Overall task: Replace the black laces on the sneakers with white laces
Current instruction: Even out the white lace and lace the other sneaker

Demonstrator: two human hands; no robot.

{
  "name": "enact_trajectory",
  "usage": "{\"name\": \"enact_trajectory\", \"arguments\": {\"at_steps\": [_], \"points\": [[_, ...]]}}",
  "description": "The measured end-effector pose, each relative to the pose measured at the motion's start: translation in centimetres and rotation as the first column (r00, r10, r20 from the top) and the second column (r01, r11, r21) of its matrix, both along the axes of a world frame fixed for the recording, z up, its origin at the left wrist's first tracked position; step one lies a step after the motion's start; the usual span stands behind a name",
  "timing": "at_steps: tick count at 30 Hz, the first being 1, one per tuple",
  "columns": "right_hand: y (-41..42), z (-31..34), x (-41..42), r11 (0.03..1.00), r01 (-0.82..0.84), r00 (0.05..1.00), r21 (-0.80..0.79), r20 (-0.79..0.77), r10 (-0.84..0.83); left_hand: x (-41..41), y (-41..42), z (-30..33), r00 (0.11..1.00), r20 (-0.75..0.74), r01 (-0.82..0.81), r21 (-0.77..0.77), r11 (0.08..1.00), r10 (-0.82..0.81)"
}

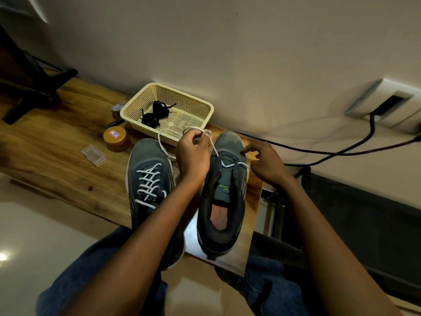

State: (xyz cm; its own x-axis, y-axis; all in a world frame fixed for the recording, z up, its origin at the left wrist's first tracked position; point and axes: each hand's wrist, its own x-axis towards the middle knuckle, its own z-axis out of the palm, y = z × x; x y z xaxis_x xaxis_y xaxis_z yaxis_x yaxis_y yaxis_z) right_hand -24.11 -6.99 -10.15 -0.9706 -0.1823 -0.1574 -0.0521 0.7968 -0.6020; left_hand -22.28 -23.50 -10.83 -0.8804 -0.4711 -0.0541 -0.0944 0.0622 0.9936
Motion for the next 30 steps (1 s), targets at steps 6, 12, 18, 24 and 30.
{"name": "enact_trajectory", "arguments": {"at_steps": [6,12,18,24,30], "points": [[0.9,-1.0,0.4,0.995,0.01,0.98,0.102,0.195,-0.03,0.0,-0.6,1.8,0.998,-0.062,0.003,0.095,0.996,0.003],[1.6,0.0,1.4,0.987,-0.072,0.957,0.141,0.289,0.028,1.9,-1.6,3.8,0.995,-0.103,0.015,0.186,0.982,0.004],[4.2,2.7,3.9,0.989,-0.057,0.968,0.135,0.252,0.021,3.5,-2.2,6.7,0.992,-0.129,0.004,0.125,0.992,0.012],[7.1,8.9,5.0,1.0,0.008,0.985,0.027,0.172,-0.013,2.5,-3.0,11.6,0.985,-0.173,0.011,0.031,0.999,-0.005],[6.7,16.2,6.2,0.999,-0.016,1.0,0.049,0.012,0.015,3.3,-2.0,16.9,0.959,-0.284,0.032,0.033,0.999,-0.021]]}}
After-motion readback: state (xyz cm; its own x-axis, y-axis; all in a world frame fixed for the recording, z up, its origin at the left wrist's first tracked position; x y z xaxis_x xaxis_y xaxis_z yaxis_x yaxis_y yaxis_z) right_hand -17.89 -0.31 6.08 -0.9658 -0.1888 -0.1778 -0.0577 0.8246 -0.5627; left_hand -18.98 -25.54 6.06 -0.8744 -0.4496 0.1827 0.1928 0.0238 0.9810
